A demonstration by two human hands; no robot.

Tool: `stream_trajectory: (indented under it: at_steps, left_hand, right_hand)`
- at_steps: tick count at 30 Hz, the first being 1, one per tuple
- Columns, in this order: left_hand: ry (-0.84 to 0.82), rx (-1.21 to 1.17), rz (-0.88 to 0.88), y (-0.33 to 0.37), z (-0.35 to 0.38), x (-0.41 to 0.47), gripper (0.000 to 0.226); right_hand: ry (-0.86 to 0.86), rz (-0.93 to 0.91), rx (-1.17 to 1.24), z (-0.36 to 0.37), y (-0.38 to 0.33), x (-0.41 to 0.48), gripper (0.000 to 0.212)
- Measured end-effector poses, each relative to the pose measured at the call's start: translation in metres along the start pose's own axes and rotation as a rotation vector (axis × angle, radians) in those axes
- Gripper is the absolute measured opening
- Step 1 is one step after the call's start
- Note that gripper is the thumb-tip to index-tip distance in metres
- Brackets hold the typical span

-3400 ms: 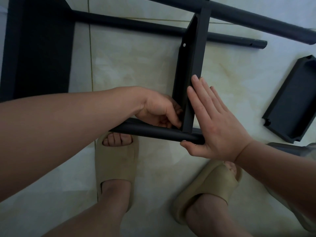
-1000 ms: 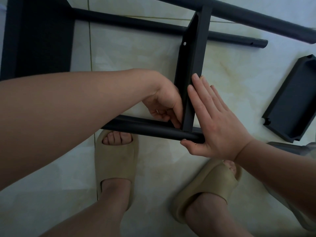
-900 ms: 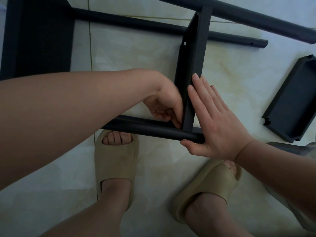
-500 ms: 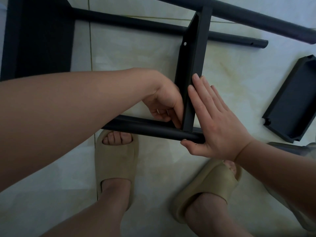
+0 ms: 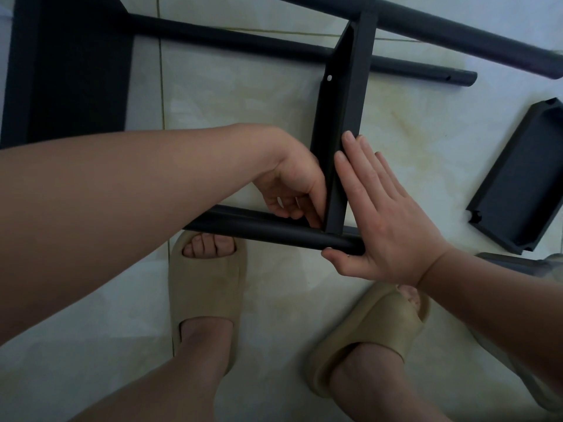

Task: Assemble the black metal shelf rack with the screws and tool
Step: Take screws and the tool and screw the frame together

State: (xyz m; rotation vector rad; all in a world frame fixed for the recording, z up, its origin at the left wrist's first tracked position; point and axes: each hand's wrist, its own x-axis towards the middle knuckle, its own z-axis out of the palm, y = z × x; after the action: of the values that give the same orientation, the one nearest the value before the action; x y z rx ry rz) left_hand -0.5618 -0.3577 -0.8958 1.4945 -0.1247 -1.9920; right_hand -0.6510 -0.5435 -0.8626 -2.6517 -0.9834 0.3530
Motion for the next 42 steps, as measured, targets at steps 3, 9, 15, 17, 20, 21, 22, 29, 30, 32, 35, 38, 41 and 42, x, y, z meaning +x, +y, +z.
stream_trajectory:
  at_steps: [3,9,15,17,20,21,22,29,30,32,35,38,41,42]
  left_hand:
    - [0.004,-0.016,0.019,0.0000,0.0002,0.0022,0.014]
    - [0.008,-0.015,0.028,-0.0006,-0.0031,-0.0015,0.010]
    - [0.010,-0.012,0.033,-0.0034,0.0011,0.0015,0.008]
    - [0.013,-0.029,0.052,-0.0044,0.0009,0.0033,0.013]
    - [0.001,-0.043,0.068,-0.0032,-0.0005,0.0025,0.015]
    - [-0.003,-0.041,0.069,-0.0024,-0.0009,0.0016,0.014]
    - [-0.002,-0.040,0.069,-0.0019,-0.0015,0.0007,0.014]
    - [0.005,-0.027,0.029,-0.0023,-0.0015,-0.0022,0.006]
    - [0.008,-0.023,0.032,-0.0030,-0.0004,-0.0010,0.007]
    - [0.011,-0.023,0.043,-0.0033,0.0004,0.0020,0.009]
    - [0.003,-0.039,0.055,-0.0034,-0.0001,0.0028,0.012]
    - [-0.011,-0.035,0.061,-0.0027,-0.0016,0.0014,0.014]
    - [0.006,-0.045,0.055,-0.0032,-0.0039,0.0002,0.011]
    - [0.013,-0.052,0.045,-0.0035,-0.0044,-0.0001,0.008]
  right_hand:
    - [0.003,-0.002,-0.001,0.0007,0.0001,0.0001,0.106]
    - [0.015,-0.006,0.004,0.0021,0.0008,0.0000,0.106]
    - [0.011,-0.007,0.002,0.0022,0.0012,-0.0004,0.107]
    - [0.008,-0.005,0.001,0.0019,0.0011,-0.0005,0.107]
    - [0.006,-0.004,0.001,0.0013,0.0006,-0.0004,0.106]
    - [0.006,-0.004,0.001,0.0012,0.0004,-0.0002,0.106]
    - [0.005,-0.002,0.001,0.0011,0.0003,-0.0002,0.106]
    - [0.006,-0.004,0.001,0.0012,0.0004,-0.0001,0.107]
    - [0.005,-0.004,0.002,0.0013,0.0001,0.0000,0.107]
    - [0.003,0.001,0.000,0.0012,0.0006,-0.0002,0.107]
    - [0.001,-0.001,-0.004,0.0008,0.0002,-0.0002,0.107]
    - [0.002,0.000,-0.004,0.0007,0.0002,-0.0001,0.107]
    - [0.001,0.001,-0.001,0.0008,0.0002,-0.0002,0.107]
    - [0.002,0.001,-0.001,0.0007,0.0001,-0.0002,0.107]
